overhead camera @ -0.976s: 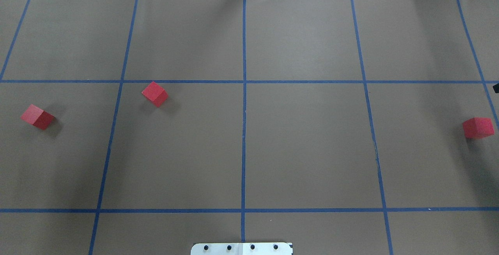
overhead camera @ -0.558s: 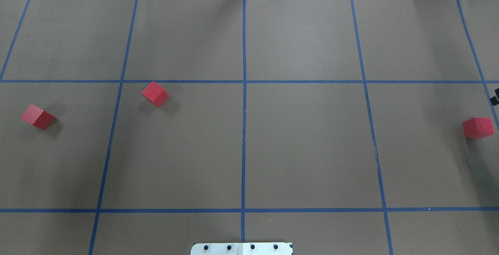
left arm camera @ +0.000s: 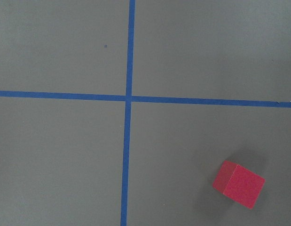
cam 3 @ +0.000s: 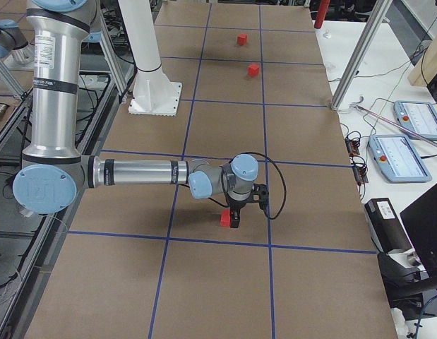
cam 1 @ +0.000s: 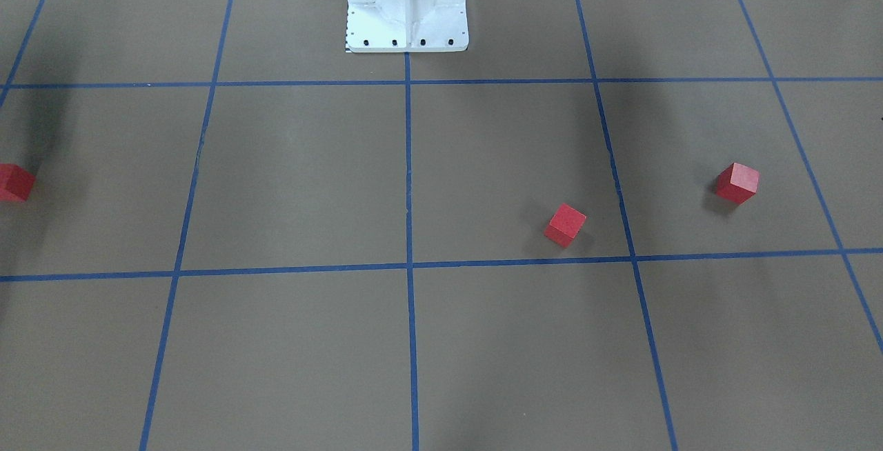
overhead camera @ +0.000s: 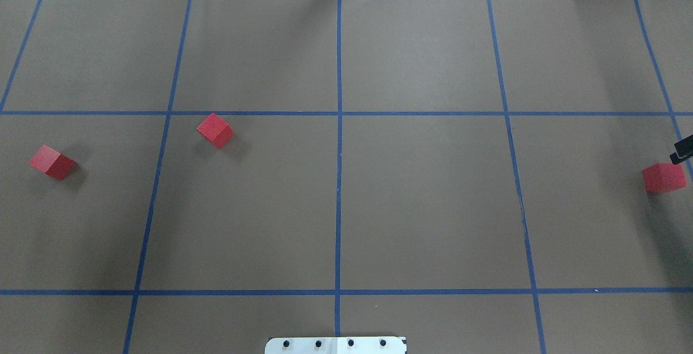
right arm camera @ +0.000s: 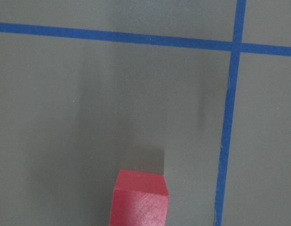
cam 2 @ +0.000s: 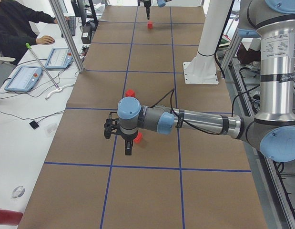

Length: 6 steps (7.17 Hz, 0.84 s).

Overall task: Form red blocks into L shape at center
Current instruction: 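Lower the right gripper onto the outlying red cube and grasp it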

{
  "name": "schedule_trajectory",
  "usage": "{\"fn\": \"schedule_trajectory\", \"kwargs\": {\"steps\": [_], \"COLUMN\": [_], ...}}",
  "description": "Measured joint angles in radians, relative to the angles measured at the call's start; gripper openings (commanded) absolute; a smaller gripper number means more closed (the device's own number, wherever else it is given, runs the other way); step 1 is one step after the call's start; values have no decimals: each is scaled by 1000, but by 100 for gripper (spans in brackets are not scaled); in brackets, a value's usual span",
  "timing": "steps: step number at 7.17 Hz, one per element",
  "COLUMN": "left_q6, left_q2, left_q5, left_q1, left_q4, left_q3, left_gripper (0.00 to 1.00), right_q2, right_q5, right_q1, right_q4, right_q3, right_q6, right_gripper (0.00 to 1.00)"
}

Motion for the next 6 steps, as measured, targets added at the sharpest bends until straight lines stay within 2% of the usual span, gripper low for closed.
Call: {"fn": "schedule_trajectory", "kwargs": {"steps": [2, 4, 5, 6], "left_q6": [1, 1, 0, 0], "left_q2": [0, 0, 0, 0], "left_q5": [0, 0, 0, 0], "left_q1": [0, 0, 0, 0], "left_q4": [-1, -1, -1, -1], "left_q3": [1, 1, 1, 1], "left_gripper": [100, 100, 100, 100], "right_q2": [-4, -6, -6, -6], "right_q5": [-5, -6, -6, -5], "right_q1": [-49, -70, -79, -87], "right_q4": [120, 192, 201, 205], "right_q3": [-47, -91, -99, -106], "right_q6": [97, 111, 114, 115], "right_gripper": [99, 98, 60, 7]}}
